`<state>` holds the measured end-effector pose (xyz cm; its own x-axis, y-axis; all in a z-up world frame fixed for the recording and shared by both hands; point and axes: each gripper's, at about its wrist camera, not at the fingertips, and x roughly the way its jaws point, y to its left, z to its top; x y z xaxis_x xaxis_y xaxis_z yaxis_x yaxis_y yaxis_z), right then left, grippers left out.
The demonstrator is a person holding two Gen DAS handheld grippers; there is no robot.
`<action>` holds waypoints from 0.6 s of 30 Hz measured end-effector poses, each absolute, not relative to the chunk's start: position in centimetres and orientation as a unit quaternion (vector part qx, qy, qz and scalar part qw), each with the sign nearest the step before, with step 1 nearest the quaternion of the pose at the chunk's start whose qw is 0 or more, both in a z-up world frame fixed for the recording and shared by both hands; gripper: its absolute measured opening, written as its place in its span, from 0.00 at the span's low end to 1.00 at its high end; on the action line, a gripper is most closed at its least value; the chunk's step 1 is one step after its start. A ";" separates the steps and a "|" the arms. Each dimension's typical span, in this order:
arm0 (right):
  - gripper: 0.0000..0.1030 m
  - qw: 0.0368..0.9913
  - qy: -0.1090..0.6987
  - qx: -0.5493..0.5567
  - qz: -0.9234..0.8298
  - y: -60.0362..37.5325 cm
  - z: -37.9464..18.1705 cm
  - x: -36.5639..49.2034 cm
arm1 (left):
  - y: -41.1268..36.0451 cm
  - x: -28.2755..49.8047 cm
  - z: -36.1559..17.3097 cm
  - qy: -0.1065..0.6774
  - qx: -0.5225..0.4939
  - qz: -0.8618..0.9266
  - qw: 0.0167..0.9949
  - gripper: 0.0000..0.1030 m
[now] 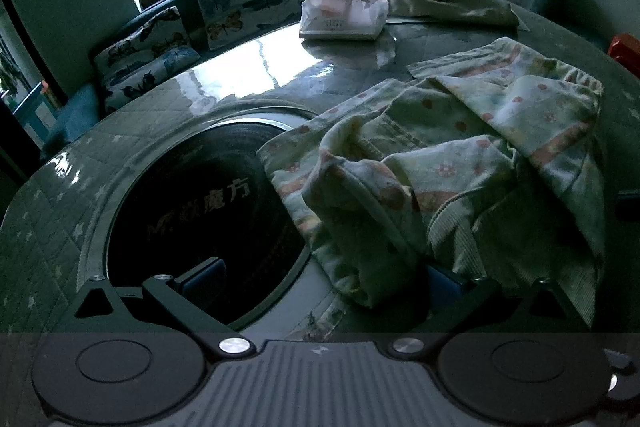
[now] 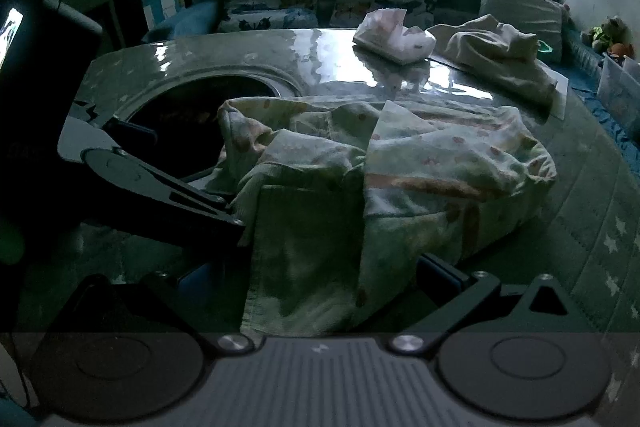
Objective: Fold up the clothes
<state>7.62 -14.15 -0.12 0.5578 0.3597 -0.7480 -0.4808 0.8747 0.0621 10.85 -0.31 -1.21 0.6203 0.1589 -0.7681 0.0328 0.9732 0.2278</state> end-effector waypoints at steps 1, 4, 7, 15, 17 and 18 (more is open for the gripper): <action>1.00 0.879 0.405 -0.075 0.239 -14.1 -0.1 7.6 | -0.3 10.8 -1.2 0.434 0.110 0.035 0.893 1.00; 1.00 0.879 0.404 -0.077 0.239 -14.1 -0.1 7.6 | -0.3 10.9 -1.1 0.434 0.109 0.035 0.894 1.00; 1.00 0.880 0.403 -0.077 0.239 -14.1 0.1 7.7 | -0.3 10.9 -1.0 0.433 0.109 0.035 0.894 1.00; 1.00 0.885 0.394 -0.077 0.238 -14.3 0.6 8.0 | 0.2 11.6 0.0 0.424 0.098 0.036 0.900 1.00; 1.00 0.887 0.389 -0.076 0.237 -14.5 0.8 8.2 | 0.6 12.0 0.6 0.421 0.090 0.036 0.902 1.00; 1.00 0.888 0.386 -0.076 0.236 -14.6 1.0 8.4 | 0.8 12.1 0.8 0.419 0.086 0.035 0.903 1.00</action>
